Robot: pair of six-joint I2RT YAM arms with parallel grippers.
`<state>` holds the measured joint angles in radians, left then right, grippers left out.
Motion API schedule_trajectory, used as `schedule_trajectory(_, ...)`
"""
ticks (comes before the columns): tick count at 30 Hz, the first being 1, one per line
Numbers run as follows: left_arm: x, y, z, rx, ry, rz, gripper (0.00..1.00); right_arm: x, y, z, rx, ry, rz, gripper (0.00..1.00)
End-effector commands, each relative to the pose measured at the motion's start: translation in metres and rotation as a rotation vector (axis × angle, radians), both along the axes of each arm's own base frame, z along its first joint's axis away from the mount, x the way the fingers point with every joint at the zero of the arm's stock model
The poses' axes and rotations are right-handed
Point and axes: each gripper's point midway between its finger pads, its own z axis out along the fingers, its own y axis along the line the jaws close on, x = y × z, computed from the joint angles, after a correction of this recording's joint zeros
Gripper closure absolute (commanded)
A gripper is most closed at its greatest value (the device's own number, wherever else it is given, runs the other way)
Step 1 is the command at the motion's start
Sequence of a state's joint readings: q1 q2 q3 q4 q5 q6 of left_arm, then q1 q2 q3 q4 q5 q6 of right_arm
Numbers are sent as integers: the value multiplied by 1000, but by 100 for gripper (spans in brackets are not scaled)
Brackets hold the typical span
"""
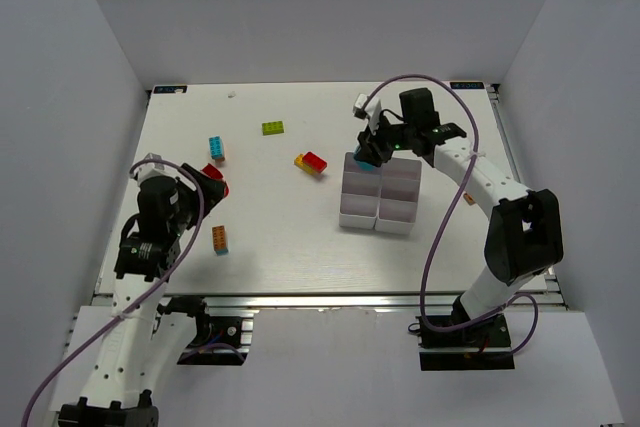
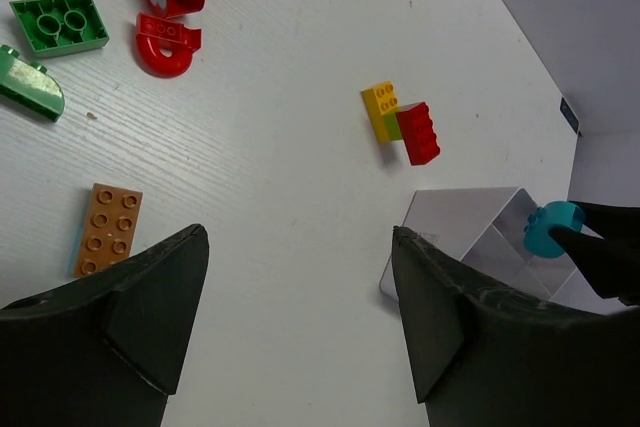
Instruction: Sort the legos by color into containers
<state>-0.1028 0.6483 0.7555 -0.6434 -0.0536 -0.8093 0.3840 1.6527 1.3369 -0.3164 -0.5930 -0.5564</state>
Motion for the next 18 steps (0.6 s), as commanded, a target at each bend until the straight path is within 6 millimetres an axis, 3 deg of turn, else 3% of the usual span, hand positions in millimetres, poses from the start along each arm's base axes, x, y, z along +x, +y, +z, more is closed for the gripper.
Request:
schedule_trajectory(1,10,4,20,25,-36,14,17,9,0,17,0,-122,-1,51)
schedule_trajectory(5,25,8,32,66,-28,18,17,11,-3,13,-22,-139,-2,49)
schedule_trajectory(7,33,11,26,101,20,21,17,11,-3,15,-20,-144,-2,48)
schedule_trajectory(8,39,15,35,119,13,38,17,10,-3,20,-11,-155,3,47)
schedule_trajectory(9,44,17,25,144,65,39,17,9,-2,22,-8,-159,3,46)
schedule_trajectory(13,63,29,18,230,146,65,22,7,-2,41,21,-196,2,46)
schedule_trajectory(15,72,38,12,282,182,93,31,5,-2,54,39,-225,4,44)
schedule_trajectory(16,82,40,3,321,220,82,34,4,-2,60,48,-245,5,37)
schedule_trajectory(18,96,48,-7,377,249,99,39,-1,-3,77,78,-329,7,11)
